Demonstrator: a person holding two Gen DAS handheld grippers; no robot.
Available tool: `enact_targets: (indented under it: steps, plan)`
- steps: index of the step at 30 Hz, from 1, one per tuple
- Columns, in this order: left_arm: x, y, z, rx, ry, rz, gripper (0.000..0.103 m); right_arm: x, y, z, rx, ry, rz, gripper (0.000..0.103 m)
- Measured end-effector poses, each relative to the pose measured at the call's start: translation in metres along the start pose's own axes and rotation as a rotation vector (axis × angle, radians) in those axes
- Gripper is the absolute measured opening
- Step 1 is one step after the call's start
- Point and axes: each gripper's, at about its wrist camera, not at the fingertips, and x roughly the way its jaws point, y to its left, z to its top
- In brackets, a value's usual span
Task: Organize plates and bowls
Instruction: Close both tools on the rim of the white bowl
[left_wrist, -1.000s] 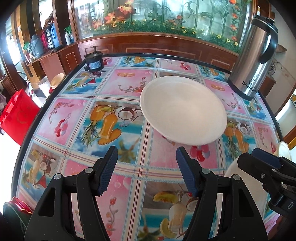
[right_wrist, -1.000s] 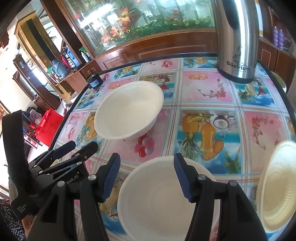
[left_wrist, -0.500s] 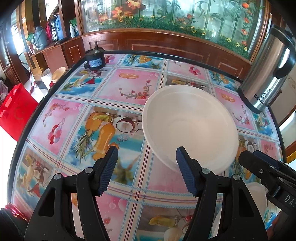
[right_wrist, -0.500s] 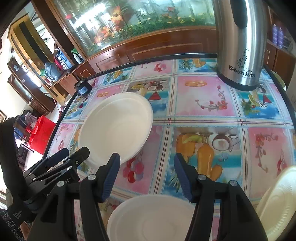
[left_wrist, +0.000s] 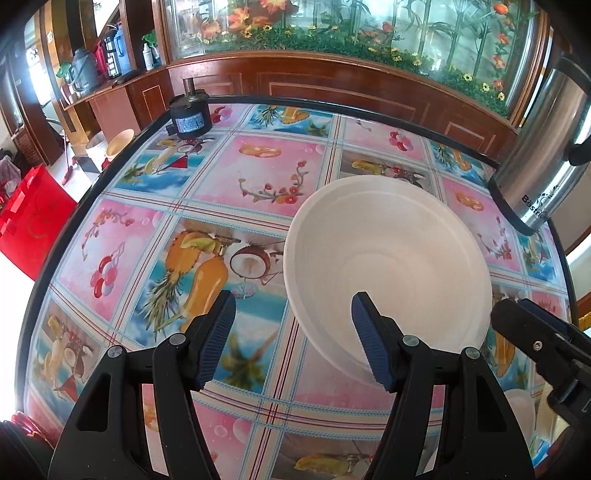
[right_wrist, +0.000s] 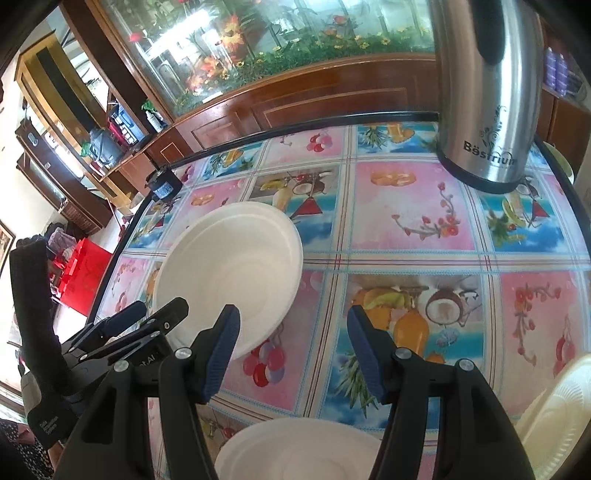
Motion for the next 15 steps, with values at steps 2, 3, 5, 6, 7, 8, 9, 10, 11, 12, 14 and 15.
enact_targets:
  steps: [2, 3, 5, 6, 7, 8, 9, 10, 11, 12, 14, 15]
  plan:
    - [0.001, 0.0, 0.002, -0.006, 0.0, 0.004, 0.066, 0.003, 0.001, 0.002, -0.007, 0.003, -0.005, 0.061]
    - [0.002, 0.0, 0.003, -0.008, 0.001, 0.004, 0.066, 0.005, 0.001, 0.004, -0.004, 0.004, -0.007, 0.061]
    - [0.004, 0.0, 0.005, -0.01, 0.001, 0.004, 0.066, 0.007, 0.0, 0.006, 0.003, 0.001, -0.002, 0.061]
    - [0.005, -0.001, 0.006, -0.01, 0.002, 0.006, 0.066, 0.009, 0.0, 0.007, 0.002, 0.001, -0.002, 0.061]
    - [0.007, -0.001, 0.007, -0.009, 0.005, 0.007, 0.066, 0.01, 0.0, 0.007, 0.0, 0.005, 0.0, 0.061]
    - [0.008, -0.001, 0.007, -0.013, 0.004, 0.001, 0.066, 0.012, 0.0, 0.008, 0.0, 0.006, 0.004, 0.061]
    - [0.008, -0.001, 0.007, -0.018, 0.002, -0.003, 0.066, 0.013, 0.0, 0.008, -0.002, 0.009, 0.006, 0.061]
    - [0.009, 0.0, 0.008, -0.022, 0.002, -0.004, 0.066, 0.015, 0.0, 0.009, -0.004, 0.014, 0.005, 0.061]
    - [0.01, 0.0, 0.008, -0.023, 0.007, 0.001, 0.066, 0.017, 0.001, 0.009, -0.007, 0.018, 0.003, 0.061]
    - [0.012, -0.001, 0.008, -0.021, 0.011, 0.004, 0.066, 0.019, 0.001, 0.01, -0.008, 0.019, 0.005, 0.061]
    - [0.013, -0.001, 0.008, -0.019, 0.014, 0.009, 0.066, 0.02, 0.001, 0.011, -0.008, 0.018, 0.01, 0.06]
    - [0.014, 0.0, 0.008, -0.021, 0.015, 0.011, 0.066, 0.021, 0.002, 0.011, -0.011, 0.017, 0.015, 0.06]
